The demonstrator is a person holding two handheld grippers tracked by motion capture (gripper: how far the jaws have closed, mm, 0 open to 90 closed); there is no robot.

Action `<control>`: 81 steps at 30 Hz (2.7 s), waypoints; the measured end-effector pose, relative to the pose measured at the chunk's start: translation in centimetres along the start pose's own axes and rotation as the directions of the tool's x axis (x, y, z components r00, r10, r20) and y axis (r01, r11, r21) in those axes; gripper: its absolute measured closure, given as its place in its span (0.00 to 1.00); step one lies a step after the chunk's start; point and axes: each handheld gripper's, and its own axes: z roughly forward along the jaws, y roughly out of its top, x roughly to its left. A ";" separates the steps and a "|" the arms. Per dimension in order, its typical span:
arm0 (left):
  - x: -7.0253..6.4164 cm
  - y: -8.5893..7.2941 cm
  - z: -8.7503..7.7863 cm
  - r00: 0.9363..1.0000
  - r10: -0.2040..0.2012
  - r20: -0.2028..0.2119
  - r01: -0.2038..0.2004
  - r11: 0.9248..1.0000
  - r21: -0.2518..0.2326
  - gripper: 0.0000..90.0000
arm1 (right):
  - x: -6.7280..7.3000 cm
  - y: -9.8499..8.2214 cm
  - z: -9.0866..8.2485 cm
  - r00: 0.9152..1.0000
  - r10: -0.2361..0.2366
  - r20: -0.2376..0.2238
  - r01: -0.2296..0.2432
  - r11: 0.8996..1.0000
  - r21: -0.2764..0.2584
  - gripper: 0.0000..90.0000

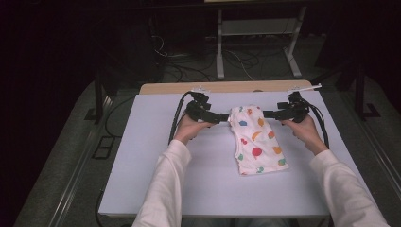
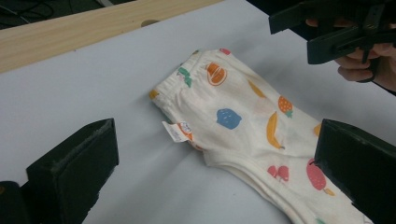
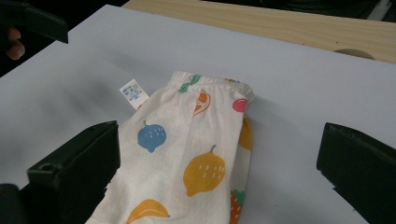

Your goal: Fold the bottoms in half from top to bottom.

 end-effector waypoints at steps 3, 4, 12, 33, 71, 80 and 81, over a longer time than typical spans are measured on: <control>0.5 -0.2 0.4 1.000 -0.014 0.013 0.014 1.000 0.005 0.00 | 0.0 0.1 0.1 1.000 0.004 -0.001 -0.004 1.000 0.003 0.00; 0.6 -0.3 0.5 1.000 -0.020 0.023 0.019 1.000 0.007 0.00 | -0.1 0.1 0.2 1.000 0.005 0.000 -0.005 1.000 0.005 0.00; 1.6 -0.5 2.1 0.998 -0.045 0.033 0.043 0.998 0.040 0.00 | -0.4 0.9 0.4 1.000 0.014 -0.003 -0.014 1.000 0.013 0.00; 3.2 -1.3 5.7 0.987 -0.159 0.014 0.159 0.987 0.010 0.08 | -2.5 -0.1 2.8 0.996 0.093 -0.002 -0.093 0.995 0.046 0.12; 1.4 -2.1 9.6 0.990 -0.138 -0.005 0.138 0.988 0.072 0.63 | -1.5 -0.9 6.6 0.991 0.120 0.060 -0.129 0.972 0.195 0.96; 1.1 -2.2 9.9 0.991 -0.129 -0.033 0.131 0.989 0.064 0.96 | -2.0 -1.3 5.3 0.985 0.172 0.012 -0.172 0.978 0.119 0.98; 1.1 -2.2 9.9 0.991 -0.131 -0.033 0.133 0.989 0.061 0.96 | -2.0 -1.4 5.2 0.986 0.166 0.015 -0.166 0.979 0.116 0.98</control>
